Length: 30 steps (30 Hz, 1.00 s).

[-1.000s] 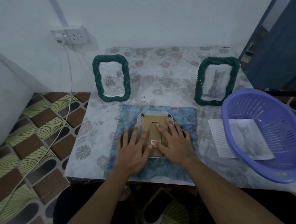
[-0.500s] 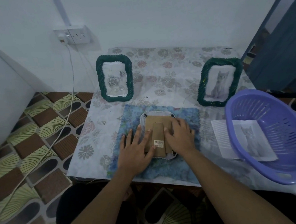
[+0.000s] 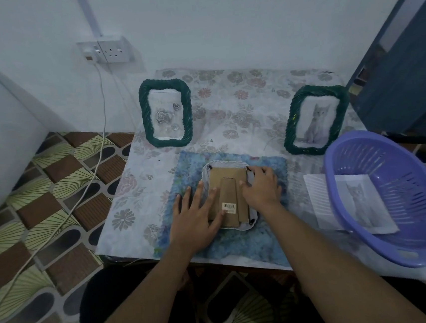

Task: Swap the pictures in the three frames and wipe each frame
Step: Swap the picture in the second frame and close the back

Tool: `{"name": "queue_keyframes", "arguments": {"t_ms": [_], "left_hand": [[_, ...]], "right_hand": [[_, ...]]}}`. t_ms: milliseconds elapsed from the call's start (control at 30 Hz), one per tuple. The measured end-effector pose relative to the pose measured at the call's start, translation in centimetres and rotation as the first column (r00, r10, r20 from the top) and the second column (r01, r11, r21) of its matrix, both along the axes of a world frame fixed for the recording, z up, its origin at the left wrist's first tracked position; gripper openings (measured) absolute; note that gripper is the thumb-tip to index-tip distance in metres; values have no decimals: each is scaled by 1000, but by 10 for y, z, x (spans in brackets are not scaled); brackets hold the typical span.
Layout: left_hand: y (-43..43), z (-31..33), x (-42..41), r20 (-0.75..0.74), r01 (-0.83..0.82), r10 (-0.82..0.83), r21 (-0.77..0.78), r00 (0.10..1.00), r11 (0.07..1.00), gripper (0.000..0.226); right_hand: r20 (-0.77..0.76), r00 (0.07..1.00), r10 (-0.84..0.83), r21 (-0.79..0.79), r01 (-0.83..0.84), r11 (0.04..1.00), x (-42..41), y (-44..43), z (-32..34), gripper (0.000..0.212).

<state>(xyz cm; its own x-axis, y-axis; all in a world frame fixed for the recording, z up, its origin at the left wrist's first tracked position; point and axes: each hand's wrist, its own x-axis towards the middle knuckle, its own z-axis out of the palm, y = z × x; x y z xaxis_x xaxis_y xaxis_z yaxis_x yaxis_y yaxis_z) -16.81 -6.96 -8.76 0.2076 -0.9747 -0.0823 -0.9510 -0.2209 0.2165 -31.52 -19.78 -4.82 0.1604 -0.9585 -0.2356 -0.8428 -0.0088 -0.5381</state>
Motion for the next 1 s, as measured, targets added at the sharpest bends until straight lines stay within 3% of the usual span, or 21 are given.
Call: {"name": "queue_keyframes", "arguments": {"t_ms": [233, 1000], "left_hand": [[0, 3, 0, -7, -5, 5, 12, 1000, 1000, 70], [0, 1, 0, 5, -5, 5, 7, 1000, 1000, 70]], "right_hand": [[48, 996, -78, 99, 73, 992, 5, -4, 4, 44], [32, 999, -30, 82, 27, 996, 2, -5, 4, 42]]}}
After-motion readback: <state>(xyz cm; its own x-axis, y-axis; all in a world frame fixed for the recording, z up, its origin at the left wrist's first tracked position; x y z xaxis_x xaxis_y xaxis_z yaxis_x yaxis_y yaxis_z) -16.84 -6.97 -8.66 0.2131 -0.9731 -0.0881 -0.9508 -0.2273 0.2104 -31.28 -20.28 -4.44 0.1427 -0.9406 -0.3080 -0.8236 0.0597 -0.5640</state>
